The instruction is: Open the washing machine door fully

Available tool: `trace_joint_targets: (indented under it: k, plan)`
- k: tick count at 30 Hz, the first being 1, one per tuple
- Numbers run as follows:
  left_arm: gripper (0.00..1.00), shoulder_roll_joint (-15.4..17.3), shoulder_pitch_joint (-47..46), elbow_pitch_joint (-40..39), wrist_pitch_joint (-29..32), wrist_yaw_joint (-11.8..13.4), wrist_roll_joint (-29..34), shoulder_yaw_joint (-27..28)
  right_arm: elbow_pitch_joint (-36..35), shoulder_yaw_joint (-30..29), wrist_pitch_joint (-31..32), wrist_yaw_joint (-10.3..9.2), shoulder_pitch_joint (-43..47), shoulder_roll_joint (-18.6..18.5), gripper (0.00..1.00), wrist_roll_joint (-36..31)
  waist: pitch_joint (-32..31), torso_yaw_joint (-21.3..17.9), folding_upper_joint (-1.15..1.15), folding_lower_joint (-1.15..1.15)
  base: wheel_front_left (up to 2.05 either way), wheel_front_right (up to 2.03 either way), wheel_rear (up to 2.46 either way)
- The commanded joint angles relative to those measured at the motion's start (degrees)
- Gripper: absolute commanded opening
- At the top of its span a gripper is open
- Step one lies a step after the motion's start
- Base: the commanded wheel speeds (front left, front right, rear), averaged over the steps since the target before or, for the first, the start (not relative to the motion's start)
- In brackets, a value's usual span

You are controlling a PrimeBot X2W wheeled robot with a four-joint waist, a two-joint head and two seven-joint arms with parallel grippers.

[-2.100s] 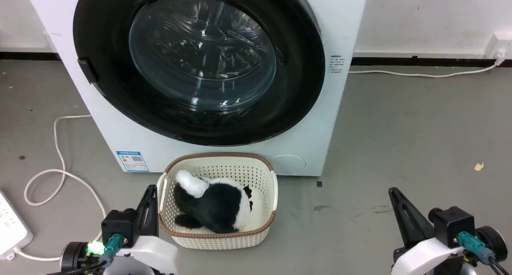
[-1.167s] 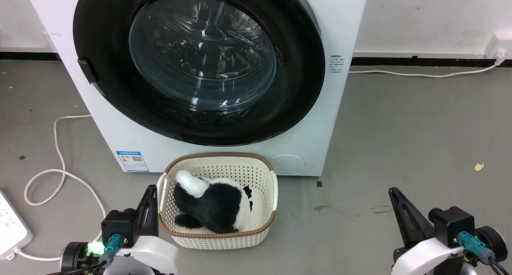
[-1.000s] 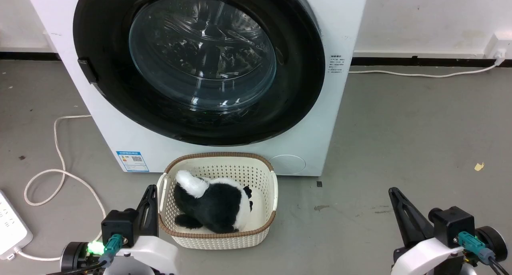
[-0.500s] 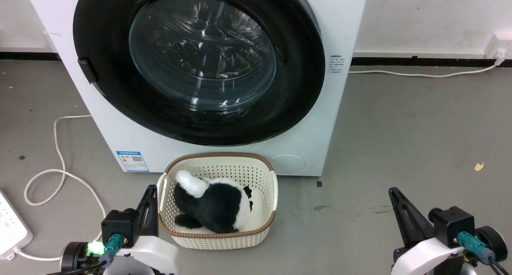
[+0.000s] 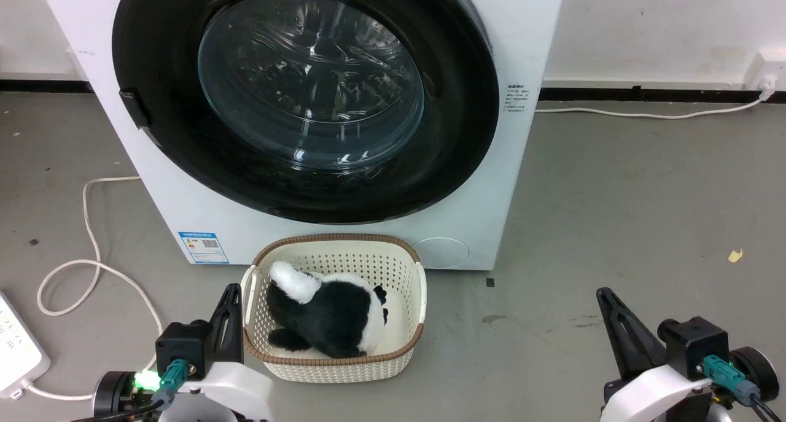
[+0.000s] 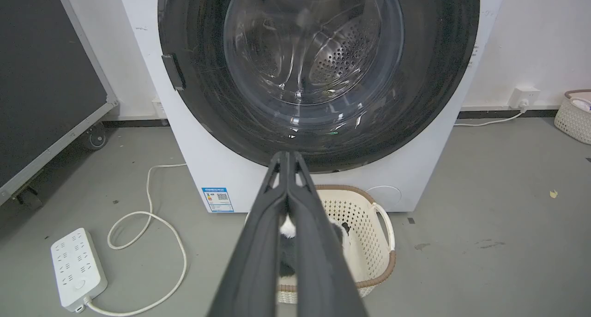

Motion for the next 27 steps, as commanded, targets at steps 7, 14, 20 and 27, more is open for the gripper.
trace_joint_targets:
  k: [7, 14, 20, 27]
  plan:
    - [0.00, 0.03, 0.22, -0.20, 0.02, -0.31, 0.50, -0.04, 0.15, -0.07, 0.08, -0.09, -0.68, 0.29, 0.00, -0.43, 0.00, 0.00, 0.00, 0.00, 0.00, 0.00, 0.00]
    - [0.00, 0.03, 0.22, -0.20, 0.02, -0.31, 0.50, -0.04, 0.15, -0.07, 0.08, -0.09, -0.68, 0.29, 0.00, -0.43, 0.00, 0.00, 0.00, 0.00, 0.00, 0.00, 0.00]
    - [0.00, 0.03, 0.22, -0.20, 0.02, -0.31, 0.50, -0.04, 0.15, -0.07, 0.08, -0.09, -0.68, 0.29, 0.00, -0.43, 0.00, 0.00, 0.00, 0.00, 0.00, 0.00, 0.00]
    - [0.00, 0.03, 0.22, -0.20, 0.02, -0.31, 0.50, -0.04, 0.15, -0.07, 0.08, -0.09, -0.68, 0.29, 0.00, -0.43, 0.00, 0.00, 0.00, 0.00, 0.00, 0.00, 0.00]
